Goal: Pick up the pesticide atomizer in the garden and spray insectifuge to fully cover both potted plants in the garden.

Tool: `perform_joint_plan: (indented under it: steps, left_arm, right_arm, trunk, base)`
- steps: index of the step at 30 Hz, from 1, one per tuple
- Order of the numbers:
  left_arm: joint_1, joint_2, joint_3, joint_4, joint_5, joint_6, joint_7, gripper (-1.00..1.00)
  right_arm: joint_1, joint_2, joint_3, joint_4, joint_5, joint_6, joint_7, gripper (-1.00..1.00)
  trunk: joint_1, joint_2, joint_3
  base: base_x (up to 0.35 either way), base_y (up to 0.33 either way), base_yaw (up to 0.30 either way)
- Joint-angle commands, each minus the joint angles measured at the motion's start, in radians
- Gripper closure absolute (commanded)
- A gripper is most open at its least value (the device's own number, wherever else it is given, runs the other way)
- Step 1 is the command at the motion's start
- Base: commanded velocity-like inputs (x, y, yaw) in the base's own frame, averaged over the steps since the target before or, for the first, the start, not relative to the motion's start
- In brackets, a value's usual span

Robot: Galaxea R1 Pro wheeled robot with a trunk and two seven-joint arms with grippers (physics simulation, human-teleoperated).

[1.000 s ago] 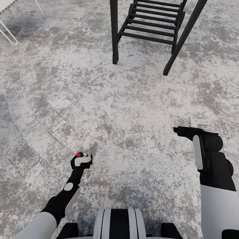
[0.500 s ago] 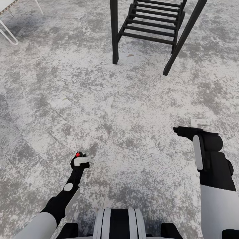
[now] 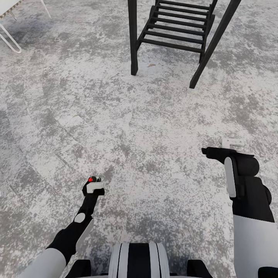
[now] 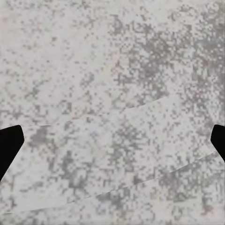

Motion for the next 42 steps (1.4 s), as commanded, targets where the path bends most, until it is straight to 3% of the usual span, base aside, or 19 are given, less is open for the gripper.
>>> perform_joint_plan:
  steps: [1, 7, 15, 23, 28, 38, 42]
  left_arm:
    - [0.009, 0.002, -0.008, -0.024, 0.009, 0.000, 0.008, 1.00]
    - [0.071, 0.013, 0.000, -0.173, 0.005, 0.042, 0.009, 1.00]
    - [0.084, 0.013, 0.007, -0.207, 0.004, 0.052, 0.020, 1.00]
    - [0.084, 0.017, 0.006, -0.219, 0.005, 0.047, 0.085, 1.00]
    - [0.084, 0.014, 0.001, -0.261, 0.003, 0.057, 0.092, 1.00]
    - [0.117, 0.018, -0.002, -0.447, -0.041, 0.270, 0.079, 1.00]
    - [0.122, 0.015, -0.004, -0.468, -0.048, 0.300, 0.090, 1.00]
  right_arm:
    - [0.000, 0.000, 0.000, -0.001, 0.000, 0.005, -0.003, -1.00]
    - [0.000, 0.000, 0.001, -0.001, 0.000, 0.005, -0.003, -1.00]
    - [0.000, 0.000, 0.001, -0.001, 0.000, 0.005, -0.001, -1.00]
    - [0.001, -0.002, 0.001, 0.000, -0.001, 0.005, -0.001, -1.00]
    - [0.001, -0.002, 0.001, -0.001, -0.001, 0.005, -0.001, -1.00]
    - [0.001, -0.002, 0.001, -0.002, -0.001, 0.005, -0.001, -1.00]
    - [0.001, -0.002, 0.000, -0.008, -0.001, 0.005, -0.001, -1.00]
  trunk:
    - [0.000, 0.000, -0.001]
    - [0.000, 0.000, -0.001]
    - [0.000, 0.000, -0.001]
    - [0.000, 0.000, -0.001]
    - [0.000, 0.000, -0.001]
    - [0.000, 0.000, -0.001]
    - [0.000, 0.000, -0.001]
  base:
    - [0.000, 0.000, 0.000]
    - [0.000, 0.000, 0.000]
    - [0.000, 0.000, 0.000]
    - [0.048, 0.007, 0.000]
    - [0.006, 0.001, 0.000]
    - [0.000, 0.000, 0.000]
    - [0.000, 0.000, 0.000]
